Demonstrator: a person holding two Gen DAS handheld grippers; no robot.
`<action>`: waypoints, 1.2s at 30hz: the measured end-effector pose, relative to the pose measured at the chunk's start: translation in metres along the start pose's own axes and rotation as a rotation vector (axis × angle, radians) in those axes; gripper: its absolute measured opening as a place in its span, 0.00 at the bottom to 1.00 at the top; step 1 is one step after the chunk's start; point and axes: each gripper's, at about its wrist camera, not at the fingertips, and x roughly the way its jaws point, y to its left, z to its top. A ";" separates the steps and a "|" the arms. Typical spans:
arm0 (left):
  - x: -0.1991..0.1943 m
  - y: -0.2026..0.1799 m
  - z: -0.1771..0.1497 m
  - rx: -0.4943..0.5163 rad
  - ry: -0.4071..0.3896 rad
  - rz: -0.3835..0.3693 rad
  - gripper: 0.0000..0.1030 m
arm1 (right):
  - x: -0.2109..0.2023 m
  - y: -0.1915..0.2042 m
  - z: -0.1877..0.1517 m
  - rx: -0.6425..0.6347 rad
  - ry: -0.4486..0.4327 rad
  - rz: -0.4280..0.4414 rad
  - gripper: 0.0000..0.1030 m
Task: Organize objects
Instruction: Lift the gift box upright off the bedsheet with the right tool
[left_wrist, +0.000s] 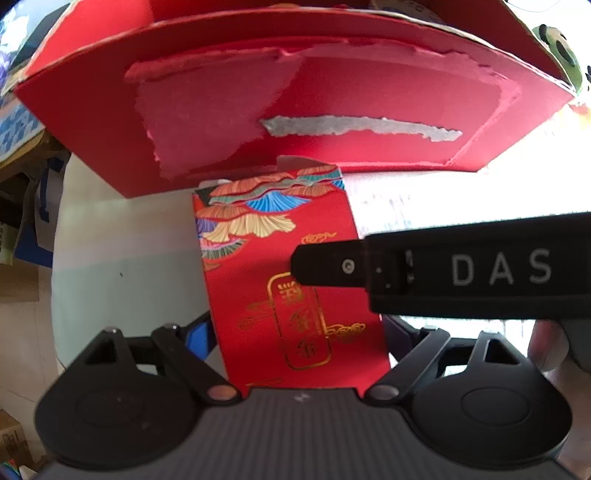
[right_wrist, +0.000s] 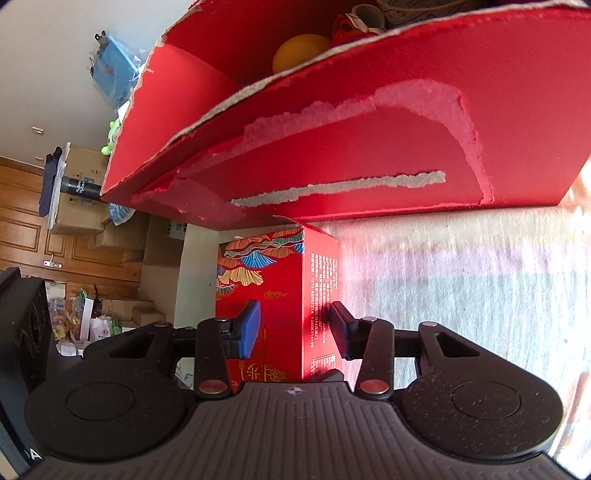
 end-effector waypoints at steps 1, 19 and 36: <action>-0.001 -0.002 -0.001 0.008 -0.002 0.002 0.86 | -0.001 0.000 0.000 0.000 0.000 -0.001 0.43; -0.010 -0.109 0.006 0.237 -0.018 -0.038 0.85 | -0.079 -0.058 -0.029 0.101 -0.115 -0.075 0.44; -0.053 -0.219 0.027 0.385 -0.173 -0.062 0.85 | -0.182 -0.099 -0.032 0.097 -0.308 -0.110 0.44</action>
